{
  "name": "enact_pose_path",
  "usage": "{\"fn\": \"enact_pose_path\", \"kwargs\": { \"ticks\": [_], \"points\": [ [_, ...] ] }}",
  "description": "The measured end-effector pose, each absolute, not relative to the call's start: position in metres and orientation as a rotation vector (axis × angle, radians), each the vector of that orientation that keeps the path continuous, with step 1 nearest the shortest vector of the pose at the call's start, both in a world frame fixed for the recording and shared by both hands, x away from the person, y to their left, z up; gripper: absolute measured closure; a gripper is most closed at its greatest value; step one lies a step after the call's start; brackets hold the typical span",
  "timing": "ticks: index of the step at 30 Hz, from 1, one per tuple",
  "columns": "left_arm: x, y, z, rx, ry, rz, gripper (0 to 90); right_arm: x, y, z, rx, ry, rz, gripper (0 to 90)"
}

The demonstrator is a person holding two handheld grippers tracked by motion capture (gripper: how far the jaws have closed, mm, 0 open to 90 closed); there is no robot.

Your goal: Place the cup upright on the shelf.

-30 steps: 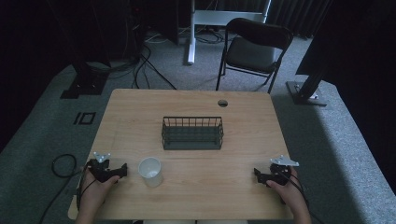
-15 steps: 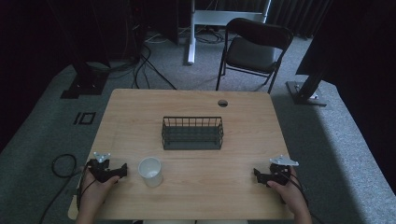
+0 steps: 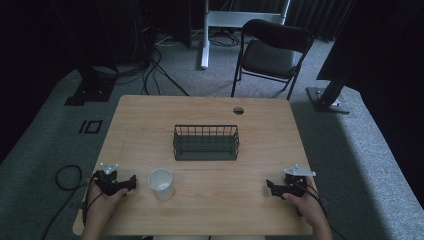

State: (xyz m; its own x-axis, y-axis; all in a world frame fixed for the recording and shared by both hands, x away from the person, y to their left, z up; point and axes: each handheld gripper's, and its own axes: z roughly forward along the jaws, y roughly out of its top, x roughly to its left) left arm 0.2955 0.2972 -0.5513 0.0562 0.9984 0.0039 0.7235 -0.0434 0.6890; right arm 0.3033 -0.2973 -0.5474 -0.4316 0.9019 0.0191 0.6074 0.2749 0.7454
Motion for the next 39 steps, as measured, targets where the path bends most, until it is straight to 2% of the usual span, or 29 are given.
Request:
{"fn": "enact_pose_path", "kwargs": {
  "ticks": [39],
  "points": [
    [0.296, 0.297, -0.551, 1.821, 1.719, 0.691, 1.3, 0.31, -0.21, -0.537, 1.101, 2.348, 1.156, 10.5]
  ]
}}
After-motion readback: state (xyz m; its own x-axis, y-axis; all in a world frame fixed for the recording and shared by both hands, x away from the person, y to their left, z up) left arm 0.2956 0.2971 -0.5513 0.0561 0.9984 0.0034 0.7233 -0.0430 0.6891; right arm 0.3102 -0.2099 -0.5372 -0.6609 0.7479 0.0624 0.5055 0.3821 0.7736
